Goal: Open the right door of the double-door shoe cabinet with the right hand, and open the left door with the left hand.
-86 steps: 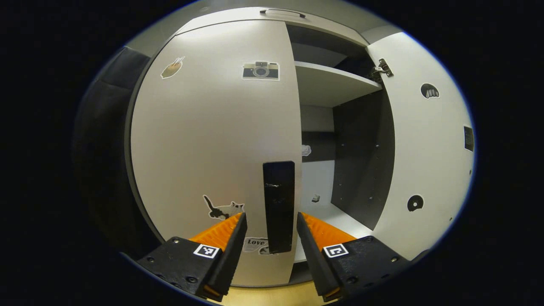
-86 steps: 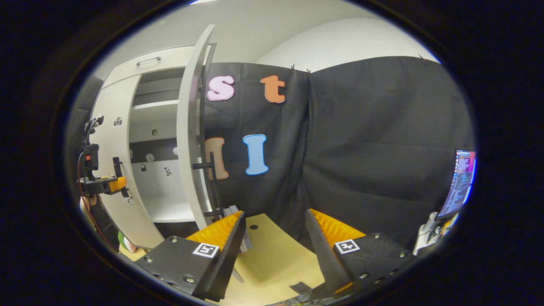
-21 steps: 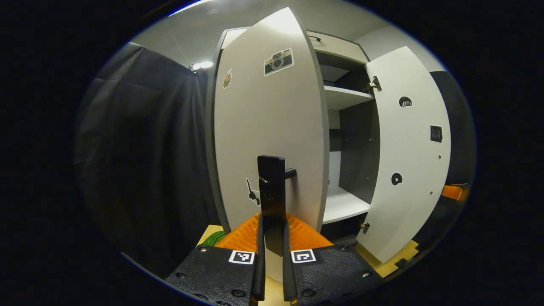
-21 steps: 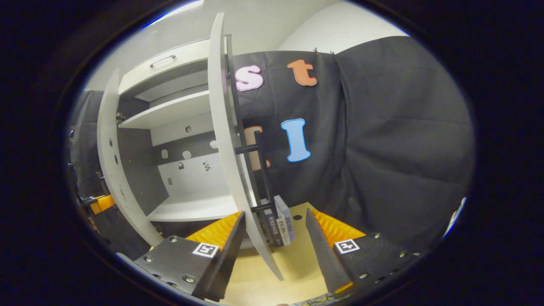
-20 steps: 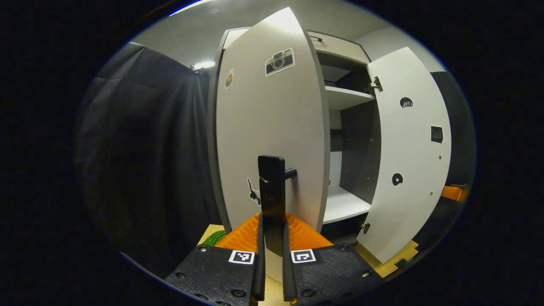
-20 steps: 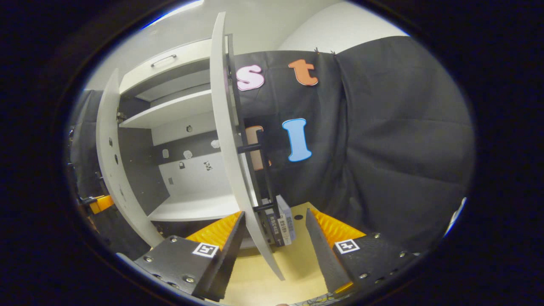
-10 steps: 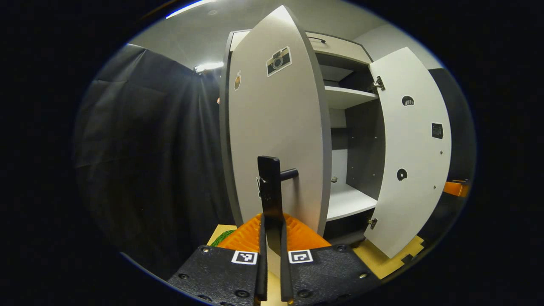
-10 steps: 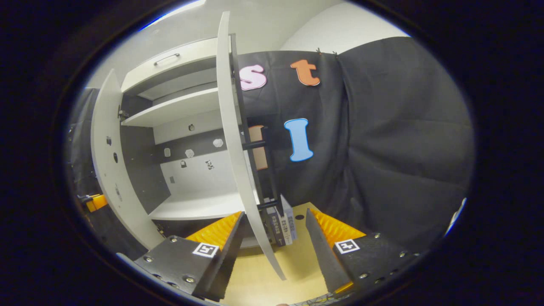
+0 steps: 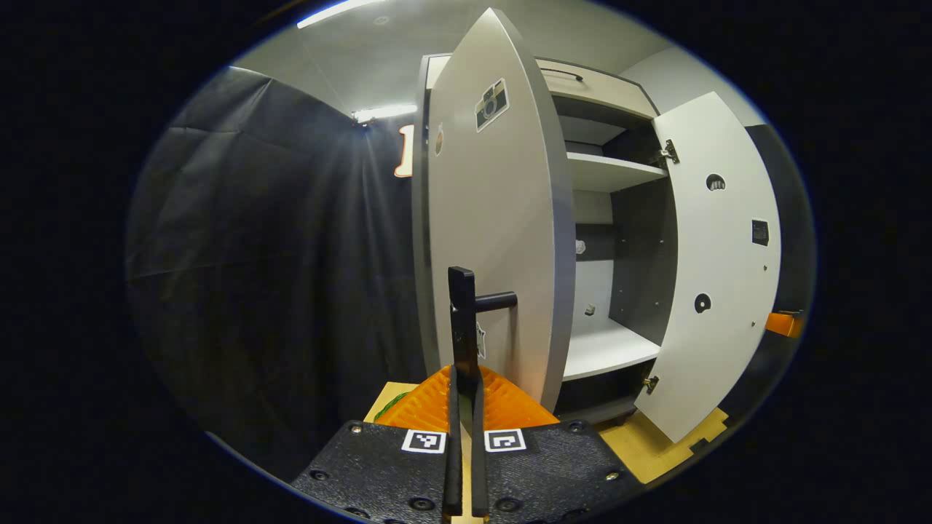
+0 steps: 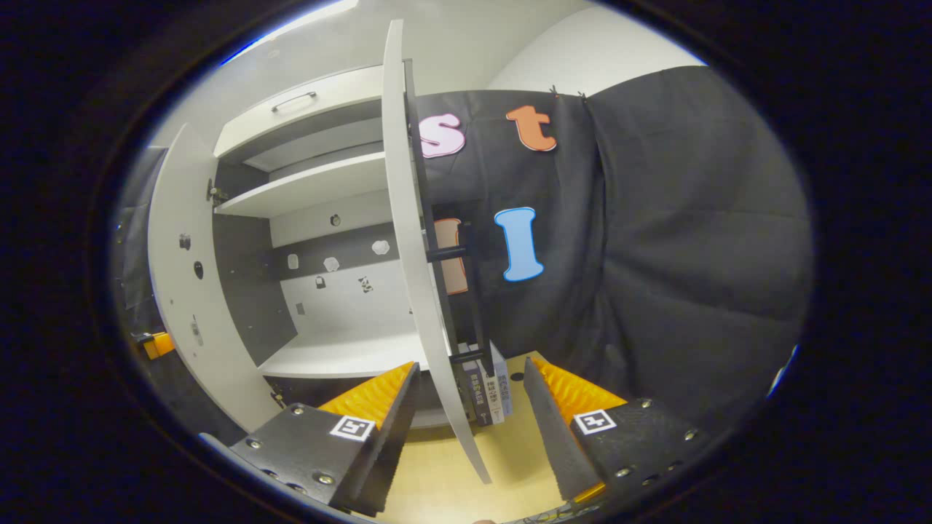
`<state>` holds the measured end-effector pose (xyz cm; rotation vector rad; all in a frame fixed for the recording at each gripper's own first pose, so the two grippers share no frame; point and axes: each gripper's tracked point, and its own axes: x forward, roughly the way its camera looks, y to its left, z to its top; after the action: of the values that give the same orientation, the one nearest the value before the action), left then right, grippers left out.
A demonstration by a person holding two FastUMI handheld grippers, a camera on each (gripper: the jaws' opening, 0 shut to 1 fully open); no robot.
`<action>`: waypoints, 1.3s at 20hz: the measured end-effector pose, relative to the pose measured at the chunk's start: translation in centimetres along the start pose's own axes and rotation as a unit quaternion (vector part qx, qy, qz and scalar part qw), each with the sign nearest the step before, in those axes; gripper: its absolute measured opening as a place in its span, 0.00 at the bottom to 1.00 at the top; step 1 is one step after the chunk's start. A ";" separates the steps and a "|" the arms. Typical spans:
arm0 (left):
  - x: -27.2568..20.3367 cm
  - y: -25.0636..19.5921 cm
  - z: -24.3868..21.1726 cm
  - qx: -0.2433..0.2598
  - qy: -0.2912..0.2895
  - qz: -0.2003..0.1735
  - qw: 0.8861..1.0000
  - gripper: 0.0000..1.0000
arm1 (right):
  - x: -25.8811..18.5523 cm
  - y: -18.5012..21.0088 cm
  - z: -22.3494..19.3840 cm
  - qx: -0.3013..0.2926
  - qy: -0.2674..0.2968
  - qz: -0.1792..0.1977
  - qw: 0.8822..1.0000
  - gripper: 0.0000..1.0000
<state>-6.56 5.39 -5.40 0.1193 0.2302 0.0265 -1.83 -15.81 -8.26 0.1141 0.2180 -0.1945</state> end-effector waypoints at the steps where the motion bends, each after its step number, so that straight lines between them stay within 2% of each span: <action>1: -0.1 0.8 -0.1 0.003 0.000 0.009 1.000 0.04 | 0.0 0.2 -0.1 -0.001 0.001 0.002 1.000 0.77; 7: -0.1 4.6 -0.3 0.002 0.002 0.053 0.999 0.01 | 0.1 1.3 -0.2 -0.013 0.002 0.015 1.000 0.77; 10: -0.2 5.3 -0.3 -0.023 0.001 0.049 0.999 0.00 | 0.0 1.4 -0.3 -0.018 0.002 0.015 1.000 0.77; 13: -0.2 5.4 -0.4 -0.024 -0.003 0.048 0.999 0.01 | 0.0 1.5 -0.3 -0.017 0.003 0.016 1.000 0.77; 15: -0.2 5.5 -0.4 -0.024 -0.005 0.046 0.999 0.01 | 0.0 1.6 -0.4 -0.017 0.003 0.016 1.000 0.92; 16: -0.3 5.6 -0.4 -0.024 -0.006 0.045 0.999 0.01 | 0.1 1.7 -0.3 -0.017 0.003 0.015 1.000 0.92; 17: -0.2 5.7 -0.4 -0.027 -0.007 0.044 0.999 0.01 | 0.0 1.7 -0.3 -0.017 0.003 0.015 1.000 0.77; 18: -0.2 5.7 -0.4 -0.030 -0.007 0.042 0.999 0.01 | 0.0 1.7 -0.3 -0.017 0.002 0.016 1.000 0.92; 19: -0.2 5.8 -0.4 -0.033 -0.006 0.040 0.999 0.02 | 0.0 1.9 -0.4 -0.017 0.003 0.017 1.000 0.92; 20: -0.3 5.9 -0.5 -0.034 -0.007 0.040 0.999 0.03 | 0.0 2.0 -0.4 -0.017 0.003 0.018 1.000 0.77; 21: -0.2 6.0 -0.5 -0.034 -0.007 0.039 0.999 0.03 | 0.0 2.1 -0.4 -0.017 0.003 0.019 1.000 0.77; 22: -0.3 6.2 -0.5 -0.033 -0.008 0.040 0.999 0.11 | 0.1 2.2 -0.5 -0.017 0.004 0.021 1.000 0.77; 23: -0.3 6.3 -0.5 -0.034 -0.008 0.041 0.999 0.06 | 0.0 2.5 -0.5 -0.017 0.004 0.022 1.000 0.77; 24: -0.3 6.6 -0.5 -0.033 -0.008 0.044 0.998 0.06 | 0.0 2.6 -0.5 -0.017 0.004 0.024 1.000 0.77; 26: -0.5 7.4 -0.5 -0.035 -0.009 0.051 0.998 0.23 | 0.1 2.9 -0.6 -0.019 0.005 0.026 0.999 0.77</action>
<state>-7.25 12.77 -4.92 0.0618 0.2053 0.1349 -1.31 -12.87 -8.62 0.0822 0.2284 -0.1387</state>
